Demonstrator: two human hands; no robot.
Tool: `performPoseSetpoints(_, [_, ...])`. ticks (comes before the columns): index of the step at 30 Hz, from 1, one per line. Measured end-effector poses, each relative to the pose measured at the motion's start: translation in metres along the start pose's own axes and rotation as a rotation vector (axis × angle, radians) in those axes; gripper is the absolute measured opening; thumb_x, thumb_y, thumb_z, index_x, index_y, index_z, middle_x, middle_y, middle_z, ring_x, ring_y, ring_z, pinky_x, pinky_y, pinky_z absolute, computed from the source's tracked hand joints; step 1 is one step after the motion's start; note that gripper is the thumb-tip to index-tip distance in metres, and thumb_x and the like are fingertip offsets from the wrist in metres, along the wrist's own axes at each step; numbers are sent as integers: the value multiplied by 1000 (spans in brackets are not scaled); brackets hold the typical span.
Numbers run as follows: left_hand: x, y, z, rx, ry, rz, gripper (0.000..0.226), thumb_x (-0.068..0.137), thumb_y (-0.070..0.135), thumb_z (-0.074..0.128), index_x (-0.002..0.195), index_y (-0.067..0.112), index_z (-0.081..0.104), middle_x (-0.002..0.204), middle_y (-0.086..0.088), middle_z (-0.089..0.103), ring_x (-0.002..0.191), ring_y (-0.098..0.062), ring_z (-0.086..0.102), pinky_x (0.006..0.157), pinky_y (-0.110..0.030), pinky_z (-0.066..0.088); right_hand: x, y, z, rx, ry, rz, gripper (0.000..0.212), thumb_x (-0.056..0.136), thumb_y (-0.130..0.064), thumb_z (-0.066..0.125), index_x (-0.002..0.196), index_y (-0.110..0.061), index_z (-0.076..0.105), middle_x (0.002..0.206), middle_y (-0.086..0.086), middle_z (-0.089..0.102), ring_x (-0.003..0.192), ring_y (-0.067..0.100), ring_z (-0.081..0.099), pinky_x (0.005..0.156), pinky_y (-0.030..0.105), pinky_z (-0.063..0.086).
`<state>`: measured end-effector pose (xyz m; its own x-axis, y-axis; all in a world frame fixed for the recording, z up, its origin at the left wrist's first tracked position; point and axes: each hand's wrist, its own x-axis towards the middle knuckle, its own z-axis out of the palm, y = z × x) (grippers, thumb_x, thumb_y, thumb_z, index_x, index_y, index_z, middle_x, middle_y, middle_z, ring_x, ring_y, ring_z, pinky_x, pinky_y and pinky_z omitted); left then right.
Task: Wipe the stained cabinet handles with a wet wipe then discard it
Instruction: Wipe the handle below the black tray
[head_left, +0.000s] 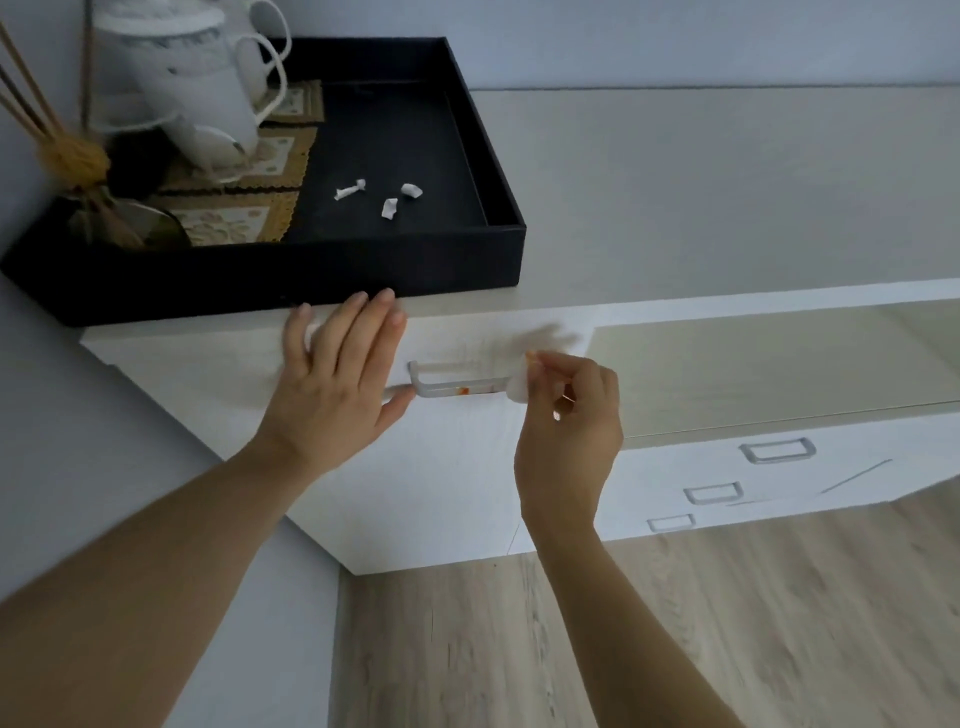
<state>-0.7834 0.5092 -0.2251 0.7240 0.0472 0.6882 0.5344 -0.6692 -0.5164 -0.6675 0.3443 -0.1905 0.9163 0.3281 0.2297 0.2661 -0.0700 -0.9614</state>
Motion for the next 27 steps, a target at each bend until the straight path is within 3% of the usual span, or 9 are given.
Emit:
performPoseSetpoints(5, [2,3,14,19,126,-3,66,91,46,46,131,-2,26,131,-21,37,118,-34,38,103,-52,20,-4,22,11,-19,120,-179,7,88,-15,65,92,-13,70,96,-2,60,78,8,55,69,6,42])
performPoseSetpoints(8, [0,0,20,39,157,16,69,90,47,50,132,-2,26,131,-22,36,118,-35,39,103,-52,20,-2,29,13,-60,146,-294,20,83,-27,68,94,-10,68,97,0,60,84,7,56,73,1,40])
performPoseSetpoints(12, [1,1,27,50,202,2,72,87,47,54,132,-2,26,131,-22,36,119,-35,37,103,-52,20,-2,38,17,-83,181,-337,13,83,-15,70,95,-9,68,98,3,64,88,2,56,74,1,41])
performPoseSetpoints(17, [2,3,32,111,258,-17,71,87,46,53,132,-2,26,137,-21,24,125,-33,26,104,-53,18,-7,39,20,-18,195,-271,7,87,-18,62,93,-15,65,94,-3,64,76,-5,54,68,2,41])
performPoseSetpoints(22, [2,6,35,145,259,-31,69,91,47,49,133,-1,24,136,-22,27,126,-34,27,103,-53,21,-12,34,27,185,233,52,2,90,-31,59,89,-31,60,85,-5,66,78,10,62,73,19,50])
performPoseSetpoints(27, [0,5,37,154,264,-37,70,92,49,47,135,-1,22,139,-21,20,128,-34,24,105,-52,20,-17,31,35,237,296,65,12,91,-27,59,80,-29,56,74,-7,63,71,12,60,65,14,48])
